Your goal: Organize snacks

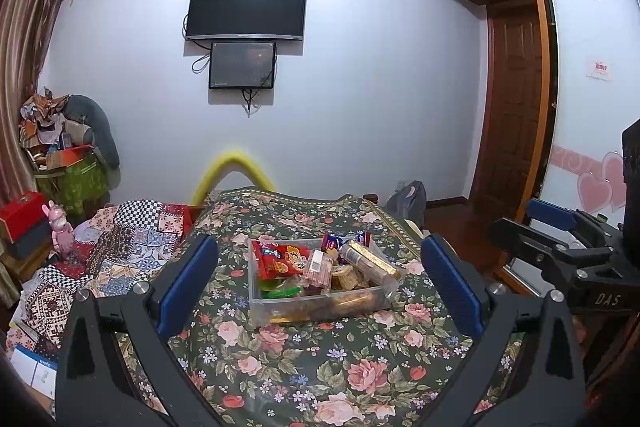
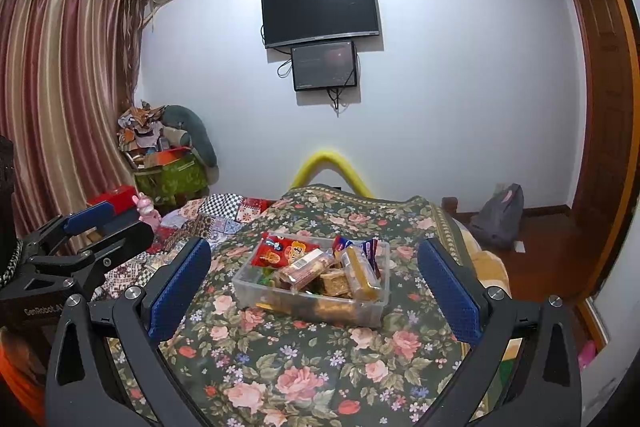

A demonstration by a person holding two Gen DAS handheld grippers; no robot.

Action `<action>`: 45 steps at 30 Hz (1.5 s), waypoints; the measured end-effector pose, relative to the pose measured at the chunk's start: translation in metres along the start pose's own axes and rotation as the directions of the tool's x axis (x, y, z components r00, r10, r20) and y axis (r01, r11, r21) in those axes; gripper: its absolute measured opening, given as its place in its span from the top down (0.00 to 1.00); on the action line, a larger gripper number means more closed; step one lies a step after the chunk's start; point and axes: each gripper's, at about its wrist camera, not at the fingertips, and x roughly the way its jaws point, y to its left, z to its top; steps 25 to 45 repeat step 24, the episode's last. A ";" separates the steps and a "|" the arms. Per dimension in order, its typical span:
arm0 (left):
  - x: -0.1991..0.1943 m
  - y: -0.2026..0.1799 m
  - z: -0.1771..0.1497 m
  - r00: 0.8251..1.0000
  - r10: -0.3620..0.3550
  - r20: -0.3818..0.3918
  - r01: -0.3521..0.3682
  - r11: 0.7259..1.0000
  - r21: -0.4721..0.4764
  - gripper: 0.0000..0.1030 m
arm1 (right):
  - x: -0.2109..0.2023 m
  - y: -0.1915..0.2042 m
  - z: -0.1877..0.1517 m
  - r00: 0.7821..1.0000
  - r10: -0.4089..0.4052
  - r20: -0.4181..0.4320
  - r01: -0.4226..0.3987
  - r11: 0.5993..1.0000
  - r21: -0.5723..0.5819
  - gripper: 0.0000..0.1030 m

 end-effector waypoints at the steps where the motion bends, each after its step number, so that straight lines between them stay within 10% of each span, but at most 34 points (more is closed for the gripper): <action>1: 0.000 0.000 0.000 1.000 -0.002 -0.001 0.002 1.000 0.001 0.00 | 0.000 0.000 0.000 1.000 0.000 0.001 0.000 1.000 0.002 0.00; 45: 0.007 -0.005 -0.008 0.999 -0.028 -0.031 0.028 0.999 0.015 0.00 | 0.000 0.002 -0.003 1.000 -0.002 -0.004 0.002 1.000 -0.003 0.00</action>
